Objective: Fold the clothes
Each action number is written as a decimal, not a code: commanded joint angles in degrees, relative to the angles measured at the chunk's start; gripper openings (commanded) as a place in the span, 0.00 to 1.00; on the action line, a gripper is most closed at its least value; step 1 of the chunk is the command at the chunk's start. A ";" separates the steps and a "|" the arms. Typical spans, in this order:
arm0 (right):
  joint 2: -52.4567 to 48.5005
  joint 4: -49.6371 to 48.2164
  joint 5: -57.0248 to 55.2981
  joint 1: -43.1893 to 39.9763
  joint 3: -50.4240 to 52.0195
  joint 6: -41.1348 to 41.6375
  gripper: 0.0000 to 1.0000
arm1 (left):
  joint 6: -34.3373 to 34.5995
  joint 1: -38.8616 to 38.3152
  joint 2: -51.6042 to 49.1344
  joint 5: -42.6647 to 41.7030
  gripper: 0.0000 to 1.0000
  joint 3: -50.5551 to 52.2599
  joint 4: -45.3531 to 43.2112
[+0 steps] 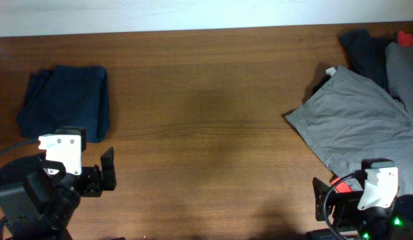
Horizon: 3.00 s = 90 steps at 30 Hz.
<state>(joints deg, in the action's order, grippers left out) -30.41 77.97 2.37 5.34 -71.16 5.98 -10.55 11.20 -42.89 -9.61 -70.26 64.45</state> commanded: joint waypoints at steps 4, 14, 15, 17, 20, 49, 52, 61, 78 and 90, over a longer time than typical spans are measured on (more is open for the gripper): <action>0.00 -0.22 -0.50 0.26 0.61 0.52 0.99 | -1.14 -0.09 0.11 0.17 0.99 0.33 -0.11; 3.39 -11.76 -1.92 -0.28 6.99 -10.54 0.99 | -1.11 -0.07 0.11 0.17 0.99 0.33 -0.11; 6.19 -16.57 -1.92 -0.57 11.93 -12.59 0.99 | -1.11 -0.09 0.11 0.17 0.99 0.33 -0.11; 8.81 -20.63 -1.77 -1.01 16.63 -13.09 0.99 | -1.11 -0.09 0.11 0.17 0.99 0.33 -0.11; 14.80 -31.23 -1.81 -1.36 28.04 -13.09 0.99 | -1.11 -0.09 0.11 0.17 0.99 0.33 -0.11; 30.12 -73.48 -1.57 -4.68 70.84 -13.49 0.99 | -1.11 -0.09 0.11 0.17 0.99 0.33 2.23; 30.10 -73.48 -1.57 -4.68 70.84 -13.49 0.99 | -1.14 -0.09 0.11 0.17 0.99 0.33 2.23; 30.10 -73.48 -1.57 -4.68 70.84 -13.49 0.99 | -1.14 -0.09 0.11 0.17 0.99 0.33 2.23; 30.10 -73.48 -1.57 -4.68 70.84 -13.49 0.99 | -1.95 -7.76 13.22 3.34 0.99 14.05 -1.05; 30.10 -73.48 -1.57 -4.68 70.84 -13.49 0.99 | 9.88 -12.33 42.77 2.91 0.99 60.50 -53.00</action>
<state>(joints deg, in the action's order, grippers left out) -0.78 4.10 1.28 1.15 -0.58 -7.55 -4.14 -0.91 -5.26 -6.85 -18.04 21.76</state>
